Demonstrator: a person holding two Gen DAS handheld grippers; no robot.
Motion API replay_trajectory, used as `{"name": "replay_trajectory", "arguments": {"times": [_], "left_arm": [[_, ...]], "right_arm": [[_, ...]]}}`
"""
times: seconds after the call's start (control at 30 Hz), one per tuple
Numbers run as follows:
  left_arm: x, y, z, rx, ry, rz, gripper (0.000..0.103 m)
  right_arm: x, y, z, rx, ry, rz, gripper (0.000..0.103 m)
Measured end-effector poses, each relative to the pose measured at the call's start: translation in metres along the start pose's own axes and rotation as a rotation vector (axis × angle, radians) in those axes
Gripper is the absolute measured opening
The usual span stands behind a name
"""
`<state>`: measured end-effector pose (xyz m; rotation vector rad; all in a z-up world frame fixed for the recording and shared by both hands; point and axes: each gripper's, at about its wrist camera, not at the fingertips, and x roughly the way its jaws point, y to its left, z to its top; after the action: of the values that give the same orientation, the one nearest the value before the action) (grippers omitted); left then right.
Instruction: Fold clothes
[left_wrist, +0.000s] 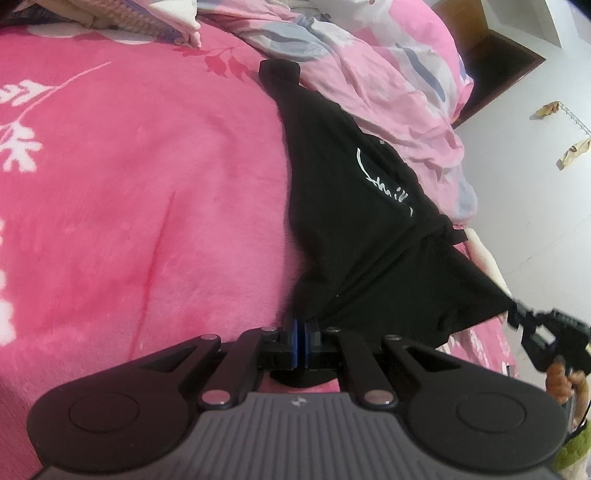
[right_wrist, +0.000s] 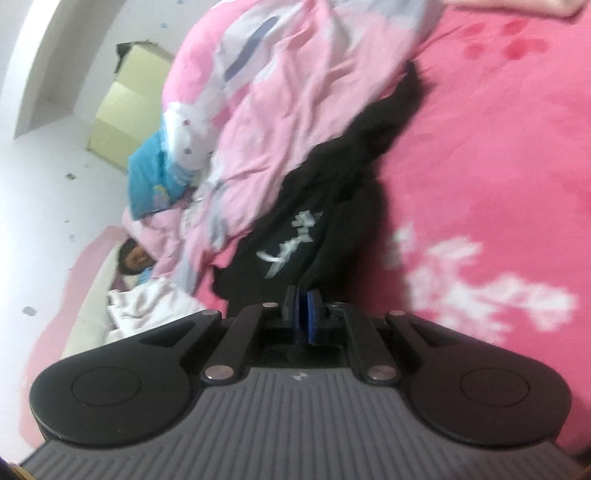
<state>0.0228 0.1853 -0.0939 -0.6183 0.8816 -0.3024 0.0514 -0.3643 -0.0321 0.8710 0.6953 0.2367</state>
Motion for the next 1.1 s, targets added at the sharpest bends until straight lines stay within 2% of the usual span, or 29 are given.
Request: {"name": "replay_trajectory", "arguments": {"times": [0.1, 0.2, 0.3, 0.57, 0.7, 0.83, 0.97, 1.03, 1.1], "left_arm": [[0.000, -0.003, 0.000, 0.013, 0.004, 0.014, 0.004], [-0.002, -0.007, 0.001, 0.029, 0.011, 0.031, 0.003], [-0.009, -0.015, 0.003, 0.040, 0.013, 0.029, 0.003], [-0.052, -0.038, -0.003, 0.036, 0.015, -0.057, 0.002], [-0.057, -0.040, -0.014, 0.056, 0.054, -0.033, 0.000], [-0.054, -0.037, -0.026, 0.071, 0.090, 0.002, 0.000], [-0.044, -0.033, -0.029, 0.067, 0.097, -0.002, 0.002], [-0.045, -0.033, -0.028, 0.069, 0.091, -0.008, 0.010], [-0.047, -0.031, -0.027, 0.060, 0.079, -0.007, 0.027]], "right_arm": [[-0.006, -0.025, -0.006, -0.011, 0.008, -0.106, 0.002], [-0.002, -0.043, -0.011, -0.006, 0.020, -0.159, 0.002], [-0.002, -0.049, -0.013, -0.014, 0.024, -0.164, 0.002], [-0.038, -0.036, -0.001, -0.137, 0.025, -0.120, 0.002], [-0.051, -0.037, 0.001, -0.186, 0.043, -0.144, 0.002], [-0.052, -0.053, -0.003, -0.176, 0.082, -0.192, 0.002], [-0.044, -0.067, -0.006, -0.164, 0.090, -0.226, 0.002], [-0.042, -0.071, -0.006, -0.145, 0.090, -0.231, 0.003], [-0.042, -0.075, -0.006, -0.126, 0.084, -0.235, 0.005]]}}
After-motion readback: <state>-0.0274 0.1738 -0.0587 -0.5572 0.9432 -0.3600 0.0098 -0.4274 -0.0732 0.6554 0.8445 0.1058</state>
